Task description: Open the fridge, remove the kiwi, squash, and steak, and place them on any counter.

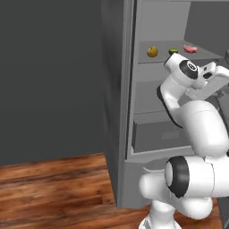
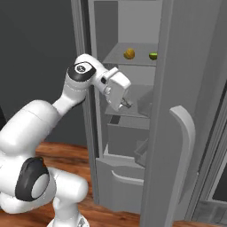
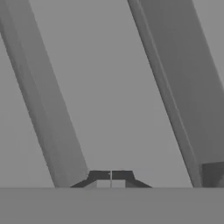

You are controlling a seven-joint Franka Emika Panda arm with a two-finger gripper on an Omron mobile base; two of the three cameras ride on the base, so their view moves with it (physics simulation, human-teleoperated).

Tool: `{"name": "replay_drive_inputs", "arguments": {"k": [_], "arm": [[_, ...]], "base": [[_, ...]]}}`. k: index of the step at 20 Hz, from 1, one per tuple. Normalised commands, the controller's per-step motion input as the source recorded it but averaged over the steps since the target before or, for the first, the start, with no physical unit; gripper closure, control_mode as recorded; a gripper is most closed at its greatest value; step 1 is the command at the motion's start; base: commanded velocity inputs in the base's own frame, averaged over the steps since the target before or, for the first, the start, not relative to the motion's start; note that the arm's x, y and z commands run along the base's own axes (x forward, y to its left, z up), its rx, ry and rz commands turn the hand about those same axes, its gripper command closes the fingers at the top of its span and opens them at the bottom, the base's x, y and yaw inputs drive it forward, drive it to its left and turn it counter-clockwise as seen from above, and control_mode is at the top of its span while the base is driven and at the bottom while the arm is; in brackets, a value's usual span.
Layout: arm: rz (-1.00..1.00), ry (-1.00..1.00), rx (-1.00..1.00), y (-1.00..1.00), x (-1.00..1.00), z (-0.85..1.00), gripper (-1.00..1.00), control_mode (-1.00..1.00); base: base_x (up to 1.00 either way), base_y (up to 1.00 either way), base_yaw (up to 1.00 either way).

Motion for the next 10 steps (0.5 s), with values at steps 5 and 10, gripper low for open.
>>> {"name": "replay_drive_inputs", "arguments": {"k": [5, 10], "arm": [[-0.17, -0.04, -0.05, -1.0, 0.12, 0.21, 1.0, -1.0], [-0.19, -0.03, -0.01, -1.0, 0.0, 0.04, 1.0, -1.0]], "base": [[0.0, 0.0, 0.0], [0.0, 0.0, 0.0]]}}
